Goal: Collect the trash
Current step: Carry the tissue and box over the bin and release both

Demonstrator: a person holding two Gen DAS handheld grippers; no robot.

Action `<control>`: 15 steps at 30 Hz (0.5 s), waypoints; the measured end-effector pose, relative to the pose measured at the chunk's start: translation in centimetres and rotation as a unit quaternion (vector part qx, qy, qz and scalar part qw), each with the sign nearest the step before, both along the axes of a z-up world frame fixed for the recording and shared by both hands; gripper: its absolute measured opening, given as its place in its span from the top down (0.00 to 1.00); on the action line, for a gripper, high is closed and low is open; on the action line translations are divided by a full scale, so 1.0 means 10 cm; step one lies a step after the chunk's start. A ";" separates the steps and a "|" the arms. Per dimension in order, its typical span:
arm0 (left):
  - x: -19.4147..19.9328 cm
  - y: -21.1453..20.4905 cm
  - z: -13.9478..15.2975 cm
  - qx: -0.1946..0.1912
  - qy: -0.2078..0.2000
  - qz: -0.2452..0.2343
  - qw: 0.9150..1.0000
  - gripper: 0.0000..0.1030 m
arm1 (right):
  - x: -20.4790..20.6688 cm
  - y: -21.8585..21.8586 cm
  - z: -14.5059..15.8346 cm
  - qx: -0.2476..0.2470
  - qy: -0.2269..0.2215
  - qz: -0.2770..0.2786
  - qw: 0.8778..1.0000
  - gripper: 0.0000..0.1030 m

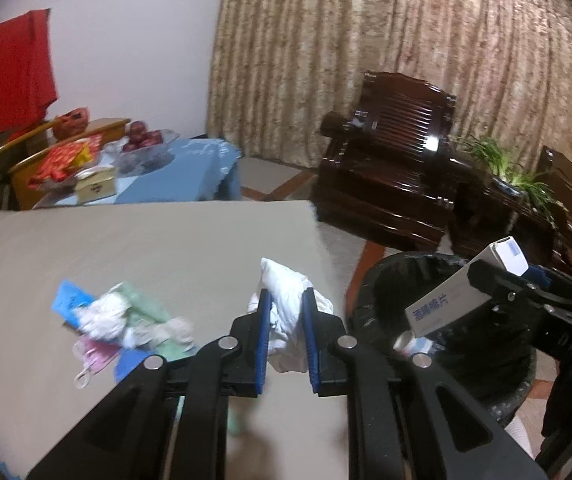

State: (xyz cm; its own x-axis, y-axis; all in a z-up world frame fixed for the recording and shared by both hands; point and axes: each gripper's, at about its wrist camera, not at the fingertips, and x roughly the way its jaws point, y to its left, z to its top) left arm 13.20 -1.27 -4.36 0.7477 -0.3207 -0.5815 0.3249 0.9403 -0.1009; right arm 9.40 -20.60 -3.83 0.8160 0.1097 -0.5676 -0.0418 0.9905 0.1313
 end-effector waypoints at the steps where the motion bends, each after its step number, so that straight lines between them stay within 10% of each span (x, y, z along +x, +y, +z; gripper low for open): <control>1: 0.00 -0.09 0.00 0.000 -0.002 -0.008 1.000 0.85 | -0.02 -0.09 0.01 -0.001 0.000 -0.008 1.000 0.47; 15: 0.06 -1.37 -0.14 -0.003 0.012 -0.125 0.992 0.85 | -0.29 -1.16 -0.31 -0.022 0.035 -0.121 0.992 0.47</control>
State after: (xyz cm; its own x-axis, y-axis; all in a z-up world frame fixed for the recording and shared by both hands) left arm 13.84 -15.00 -5.81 0.6299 -0.4984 -0.5956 0.5458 0.8297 -0.1171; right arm 6.48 -32.22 -6.89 0.7733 -0.1111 -0.6243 0.2063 0.9750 0.0820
